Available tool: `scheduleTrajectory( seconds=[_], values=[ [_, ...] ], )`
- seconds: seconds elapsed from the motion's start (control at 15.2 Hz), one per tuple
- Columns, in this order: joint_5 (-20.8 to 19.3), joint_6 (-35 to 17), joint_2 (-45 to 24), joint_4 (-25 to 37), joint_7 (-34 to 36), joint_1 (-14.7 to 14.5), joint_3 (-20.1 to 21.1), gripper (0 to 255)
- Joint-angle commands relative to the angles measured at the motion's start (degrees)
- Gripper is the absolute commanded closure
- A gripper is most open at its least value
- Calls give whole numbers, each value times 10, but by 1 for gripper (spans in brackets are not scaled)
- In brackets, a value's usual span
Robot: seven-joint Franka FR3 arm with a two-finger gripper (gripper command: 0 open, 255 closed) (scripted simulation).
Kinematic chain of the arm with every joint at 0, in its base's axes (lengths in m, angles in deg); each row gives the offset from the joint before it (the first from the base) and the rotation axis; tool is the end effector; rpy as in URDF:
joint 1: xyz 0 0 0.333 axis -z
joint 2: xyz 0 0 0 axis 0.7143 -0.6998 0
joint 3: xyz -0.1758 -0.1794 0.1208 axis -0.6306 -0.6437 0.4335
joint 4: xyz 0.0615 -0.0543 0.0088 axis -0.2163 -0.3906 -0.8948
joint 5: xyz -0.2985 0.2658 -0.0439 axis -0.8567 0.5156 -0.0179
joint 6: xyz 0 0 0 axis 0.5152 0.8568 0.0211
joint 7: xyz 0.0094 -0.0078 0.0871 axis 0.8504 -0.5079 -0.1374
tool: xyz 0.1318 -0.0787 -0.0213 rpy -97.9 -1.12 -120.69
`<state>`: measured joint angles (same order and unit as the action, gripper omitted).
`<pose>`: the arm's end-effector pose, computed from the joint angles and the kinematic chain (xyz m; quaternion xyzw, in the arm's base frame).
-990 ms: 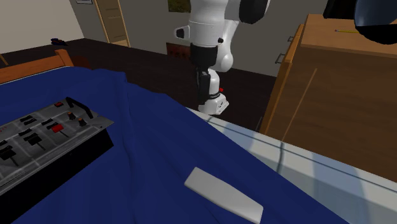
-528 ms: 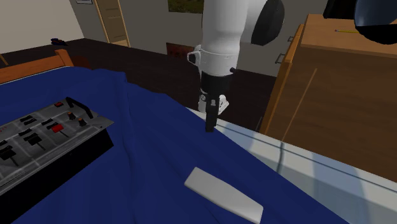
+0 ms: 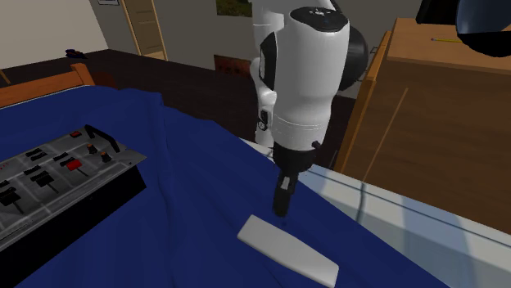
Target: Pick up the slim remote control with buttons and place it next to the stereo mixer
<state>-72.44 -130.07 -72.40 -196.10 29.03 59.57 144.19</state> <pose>0.3979 0.4046 0.3131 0.8452 -0.5342 0.0135 0.0032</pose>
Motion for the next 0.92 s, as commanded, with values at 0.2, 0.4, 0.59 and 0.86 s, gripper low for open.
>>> scheduleTrajectory(
  seconds=[0.2,0.4,0.59,0.86],
  values=[
    [-135,26,-169,126,173,-120,-78,0],
    [-152,26,-201,154,199,-148,-101,0],
    [-163,9,-212,145,206,-153,-109,0],
    [-177,-10,-227,137,214,-160,-120,0]
  ],
)
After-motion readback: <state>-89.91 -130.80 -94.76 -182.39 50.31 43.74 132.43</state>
